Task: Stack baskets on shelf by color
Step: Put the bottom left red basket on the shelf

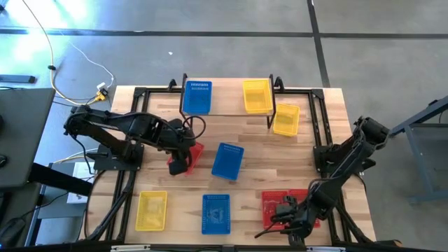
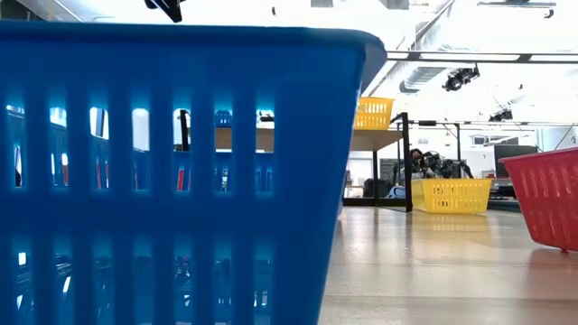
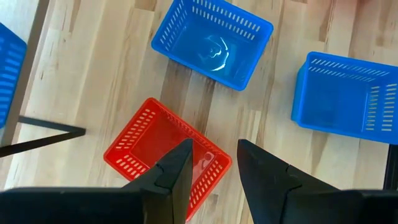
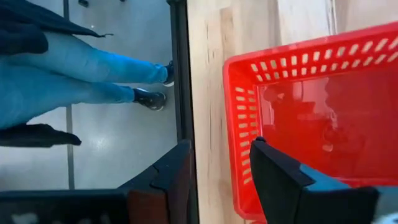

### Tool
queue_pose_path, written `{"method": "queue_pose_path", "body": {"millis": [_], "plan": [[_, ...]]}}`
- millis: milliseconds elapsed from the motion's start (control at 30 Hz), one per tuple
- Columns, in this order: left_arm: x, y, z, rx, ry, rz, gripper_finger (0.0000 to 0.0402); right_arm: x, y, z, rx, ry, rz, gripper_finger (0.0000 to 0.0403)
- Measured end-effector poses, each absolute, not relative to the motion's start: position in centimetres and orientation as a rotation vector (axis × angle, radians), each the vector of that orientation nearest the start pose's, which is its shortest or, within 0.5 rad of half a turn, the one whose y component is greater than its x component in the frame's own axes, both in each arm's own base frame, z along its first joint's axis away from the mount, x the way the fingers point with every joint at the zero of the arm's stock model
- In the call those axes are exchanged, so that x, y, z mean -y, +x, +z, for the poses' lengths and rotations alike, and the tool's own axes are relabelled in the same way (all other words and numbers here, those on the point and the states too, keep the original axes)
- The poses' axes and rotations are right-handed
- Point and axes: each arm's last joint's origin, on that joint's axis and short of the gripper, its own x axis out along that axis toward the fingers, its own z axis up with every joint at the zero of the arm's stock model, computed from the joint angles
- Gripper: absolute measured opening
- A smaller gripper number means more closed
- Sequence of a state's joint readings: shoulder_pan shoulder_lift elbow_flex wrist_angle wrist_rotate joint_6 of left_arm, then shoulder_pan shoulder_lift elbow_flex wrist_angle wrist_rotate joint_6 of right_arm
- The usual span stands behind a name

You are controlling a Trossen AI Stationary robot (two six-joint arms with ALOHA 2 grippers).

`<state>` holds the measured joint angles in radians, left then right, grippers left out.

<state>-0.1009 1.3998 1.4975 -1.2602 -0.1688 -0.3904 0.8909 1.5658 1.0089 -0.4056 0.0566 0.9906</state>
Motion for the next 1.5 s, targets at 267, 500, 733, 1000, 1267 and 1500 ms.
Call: {"method": "queue_pose_path", "body": {"millis": [267, 500, 733, 1000, 1267, 1500], "plan": [[2.0, 25.1, 35.9, -1.119, -0.189, 0.284, 0.0115, -24.2, 20.0, 20.8, -1.079, 0.364, 0.271, 0.0149], [2.0, 25.1, 35.9, -1.119, -0.188, 0.286, 0.0115, -25.1, 20.6, 18.5, -1.137, 0.333, 0.281, 0.0149], [2.0, 25.1, 35.9, -1.119, -0.188, 0.286, 0.0115, -25.9, 21.2, 16.4, -1.2, 0.308, 0.25, 0.0149], [2.0, 25.1, 35.9, -1.116, -0.183, 0.293, 0.0115, -26.5, 21.6, 16.8, -1.249, 0.322, 0.195, 0.0075], [1.4, 25.1, 35.9, -1.088, -0.189, 0.396, 0.0115, -27.2, 22.6, 19.8, -1.259, 0.315, 0.217, 0.0014], [-0.1, 25.1, 35.9, -1.08, -0.191, 0.458, 0.0115, -26.5, 24.4, 23.6, -1.264, 0.273, 0.193, 0.0002]]}}
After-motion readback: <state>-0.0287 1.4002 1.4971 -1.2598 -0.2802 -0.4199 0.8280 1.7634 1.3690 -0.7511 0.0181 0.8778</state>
